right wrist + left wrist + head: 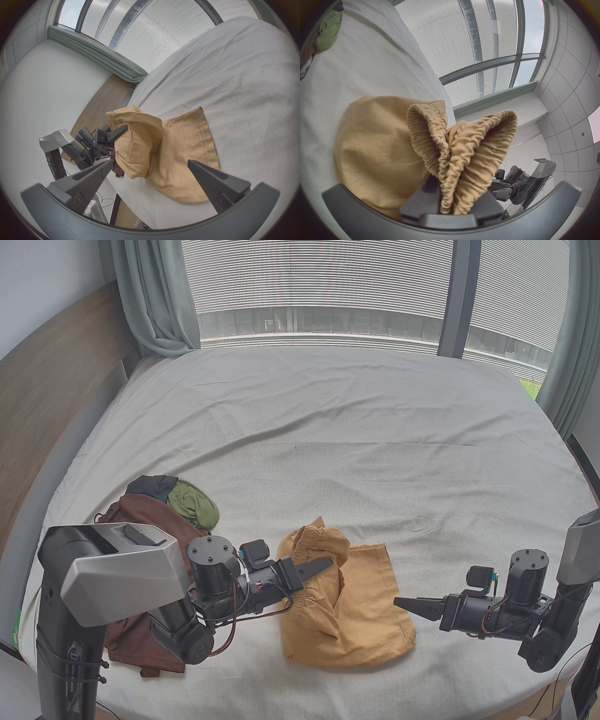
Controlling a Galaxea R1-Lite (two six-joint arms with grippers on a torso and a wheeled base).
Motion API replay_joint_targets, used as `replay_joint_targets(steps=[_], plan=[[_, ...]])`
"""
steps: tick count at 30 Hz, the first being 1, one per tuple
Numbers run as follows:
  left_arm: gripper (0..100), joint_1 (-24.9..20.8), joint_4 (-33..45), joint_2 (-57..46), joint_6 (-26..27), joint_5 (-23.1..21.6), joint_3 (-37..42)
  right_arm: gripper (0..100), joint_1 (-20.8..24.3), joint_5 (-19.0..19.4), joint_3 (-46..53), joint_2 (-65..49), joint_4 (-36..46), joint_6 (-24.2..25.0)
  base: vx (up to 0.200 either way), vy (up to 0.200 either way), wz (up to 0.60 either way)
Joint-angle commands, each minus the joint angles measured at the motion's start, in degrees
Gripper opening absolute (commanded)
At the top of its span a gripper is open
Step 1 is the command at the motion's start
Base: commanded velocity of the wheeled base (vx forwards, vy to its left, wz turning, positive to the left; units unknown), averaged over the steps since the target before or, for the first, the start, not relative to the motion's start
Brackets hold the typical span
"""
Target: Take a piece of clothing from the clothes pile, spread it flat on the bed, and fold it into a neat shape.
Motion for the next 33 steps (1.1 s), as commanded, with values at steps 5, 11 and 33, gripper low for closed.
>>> replay_joint_targets(steps=[5,11,33], plan=[[0,-1.7,0.1,4.0,0.0,0.0,-3.2,100,-0.6,0.0,-0.6,-0.1,0.0,0.1,0.000,0.000,0.00],[0,-2.2,0.3,4.7,-0.1,0.1,-3.8,100,-0.6,0.0,-0.8,0.0,0.0,0.1,0.000,0.000,0.00],[100,-1.4,0.0,3.8,0.7,5.9,-3.3,100,-0.5,-0.3,-0.5,0.4,0.1,0.0,0.000,0.000,0.00]])
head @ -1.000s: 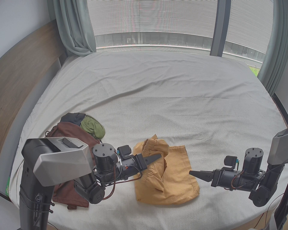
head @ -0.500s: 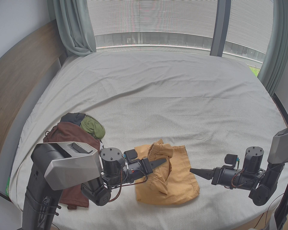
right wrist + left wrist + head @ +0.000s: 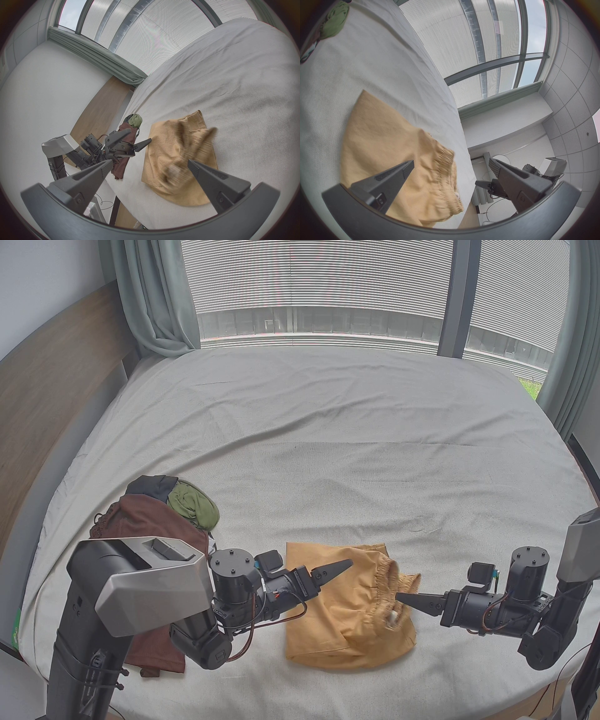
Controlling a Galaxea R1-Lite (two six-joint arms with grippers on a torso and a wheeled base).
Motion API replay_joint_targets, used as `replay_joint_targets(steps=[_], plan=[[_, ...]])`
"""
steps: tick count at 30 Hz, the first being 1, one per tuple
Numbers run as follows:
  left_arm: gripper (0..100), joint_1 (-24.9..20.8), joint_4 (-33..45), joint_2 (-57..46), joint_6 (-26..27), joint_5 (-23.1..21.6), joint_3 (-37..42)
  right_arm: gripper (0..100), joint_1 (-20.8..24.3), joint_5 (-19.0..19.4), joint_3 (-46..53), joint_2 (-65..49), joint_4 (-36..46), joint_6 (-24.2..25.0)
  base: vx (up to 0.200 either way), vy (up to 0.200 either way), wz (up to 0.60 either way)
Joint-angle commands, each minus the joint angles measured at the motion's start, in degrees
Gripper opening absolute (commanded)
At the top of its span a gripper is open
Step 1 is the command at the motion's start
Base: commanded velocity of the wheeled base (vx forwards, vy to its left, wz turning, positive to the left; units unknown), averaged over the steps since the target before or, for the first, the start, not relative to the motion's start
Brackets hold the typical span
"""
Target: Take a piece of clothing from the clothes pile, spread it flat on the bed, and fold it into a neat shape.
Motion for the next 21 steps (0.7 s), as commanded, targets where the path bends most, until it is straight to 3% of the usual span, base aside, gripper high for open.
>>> replay_joint_targets(steps=[1,17,21], plan=[[100,0.3,0.0,-1.0,0.1,0.3,0.6,100,0.1,-0.1,0.1,0.2,0.1,-0.1,0.000,0.000,0.00],[100,7.6,0.0,-7.7,2.8,-0.2,9.7,100,2.3,-1.8,0.5,6.4,0.0,-1.0,0.000,0.000,0.00],[100,10.5,0.0,-7.5,7.4,-0.8,12.1,100,3.5,-1.8,-0.3,9.4,-0.1,-0.9,0.000,0.000,0.00]])
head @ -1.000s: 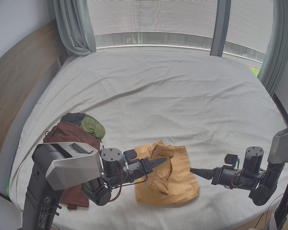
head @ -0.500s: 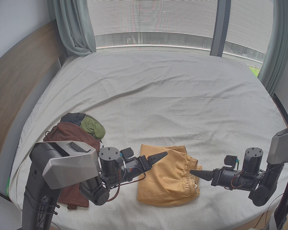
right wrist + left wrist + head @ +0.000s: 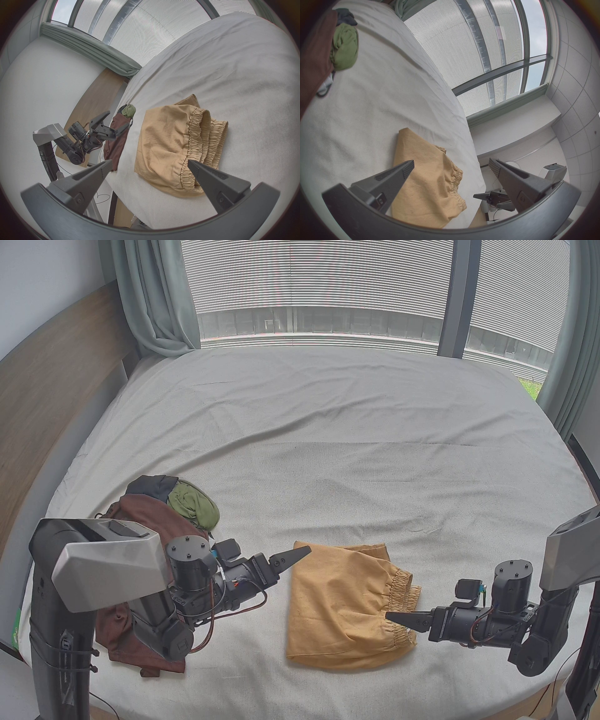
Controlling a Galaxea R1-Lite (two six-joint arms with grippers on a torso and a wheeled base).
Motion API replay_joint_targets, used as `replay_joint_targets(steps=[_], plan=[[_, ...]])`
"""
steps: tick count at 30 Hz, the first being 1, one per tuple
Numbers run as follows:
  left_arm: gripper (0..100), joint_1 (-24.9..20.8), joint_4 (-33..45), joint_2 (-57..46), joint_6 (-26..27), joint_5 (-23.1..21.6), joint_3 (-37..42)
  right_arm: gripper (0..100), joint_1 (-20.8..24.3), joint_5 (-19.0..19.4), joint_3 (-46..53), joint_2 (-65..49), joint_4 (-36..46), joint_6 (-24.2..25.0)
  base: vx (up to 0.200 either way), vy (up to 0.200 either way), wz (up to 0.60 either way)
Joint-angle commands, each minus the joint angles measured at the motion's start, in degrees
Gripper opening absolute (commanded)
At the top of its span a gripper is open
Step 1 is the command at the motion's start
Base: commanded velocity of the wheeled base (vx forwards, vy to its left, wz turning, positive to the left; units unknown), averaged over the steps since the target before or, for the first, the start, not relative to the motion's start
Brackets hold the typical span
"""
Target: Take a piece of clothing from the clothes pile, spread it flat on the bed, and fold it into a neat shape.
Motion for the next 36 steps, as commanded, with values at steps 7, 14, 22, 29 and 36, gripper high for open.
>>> replay_joint_targets(steps=[7,14,22,29,36], plan=[[100,5.3,-0.2,-1.2,2.9,-0.9,5.0,100,2.9,0.1,-0.8,6.5,-0.1,0.1,0.000,0.000,0.00],[100,8.5,-0.3,-4.9,5.6,-2.0,7.9,100,2.6,-0.3,-1.1,8.6,-0.2,-0.1,0.000,0.000,0.00],[100,10.1,-0.2,-6.5,9.2,-4.7,13.0,100,2.8,-4.6,-1.5,11.4,-0.1,-0.1,0.000,0.000,0.00],[100,14.2,-0.3,-6.7,17.5,-8.9,17.0,100,2.8,-4.7,-1.6,12.2,-0.1,-0.1,0.000,0.000,0.00],[100,14.4,-0.3,-6.8,22.0,-9.3,17.3,100,2.9,-4.6,-1.0,10.5,-0.1,-0.1,0.000,0.000,0.00]])
